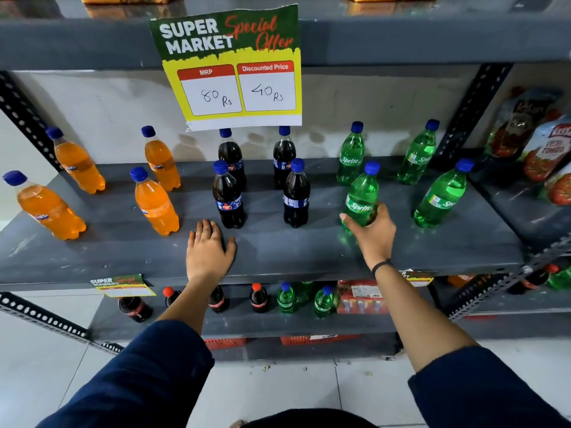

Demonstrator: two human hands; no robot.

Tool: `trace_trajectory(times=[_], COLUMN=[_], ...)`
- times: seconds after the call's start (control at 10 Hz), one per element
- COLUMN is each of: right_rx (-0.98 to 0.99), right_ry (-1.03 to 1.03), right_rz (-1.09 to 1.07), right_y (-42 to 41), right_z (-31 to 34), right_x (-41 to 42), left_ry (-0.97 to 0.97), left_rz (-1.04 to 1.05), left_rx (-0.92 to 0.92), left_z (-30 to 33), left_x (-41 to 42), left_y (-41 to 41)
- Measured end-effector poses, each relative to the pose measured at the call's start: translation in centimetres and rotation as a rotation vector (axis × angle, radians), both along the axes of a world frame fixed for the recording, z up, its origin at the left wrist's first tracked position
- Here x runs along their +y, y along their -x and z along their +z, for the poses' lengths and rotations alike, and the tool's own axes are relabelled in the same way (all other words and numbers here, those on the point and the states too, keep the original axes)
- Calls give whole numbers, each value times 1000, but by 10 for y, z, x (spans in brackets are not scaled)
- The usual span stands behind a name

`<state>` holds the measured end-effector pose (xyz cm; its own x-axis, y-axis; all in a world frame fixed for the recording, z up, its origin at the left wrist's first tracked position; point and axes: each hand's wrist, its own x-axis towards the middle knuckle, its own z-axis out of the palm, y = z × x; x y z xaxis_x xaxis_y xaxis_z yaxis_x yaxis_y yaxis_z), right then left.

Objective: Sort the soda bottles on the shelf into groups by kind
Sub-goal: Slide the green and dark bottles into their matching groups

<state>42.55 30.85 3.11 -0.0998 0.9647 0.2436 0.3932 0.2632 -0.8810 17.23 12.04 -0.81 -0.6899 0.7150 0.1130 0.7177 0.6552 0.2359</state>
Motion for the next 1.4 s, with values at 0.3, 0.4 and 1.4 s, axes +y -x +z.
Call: trace_trajectory(times=[0.3, 0.4, 1.4], right_rx=[-57, -43, 14], right_ry=[-5, -2, 193], right_rz=[66, 66, 343], right_y=[8, 9, 104], right_z=[-4, -9, -20], right_x=[20, 19, -41], left_ry=[-12, -20, -468], left_rz=[-1, 0, 89], left_rx=[-2, -3, -578], left_z=[0, 0, 34], left_x=[0, 0, 38], left_y=[0, 1, 14])
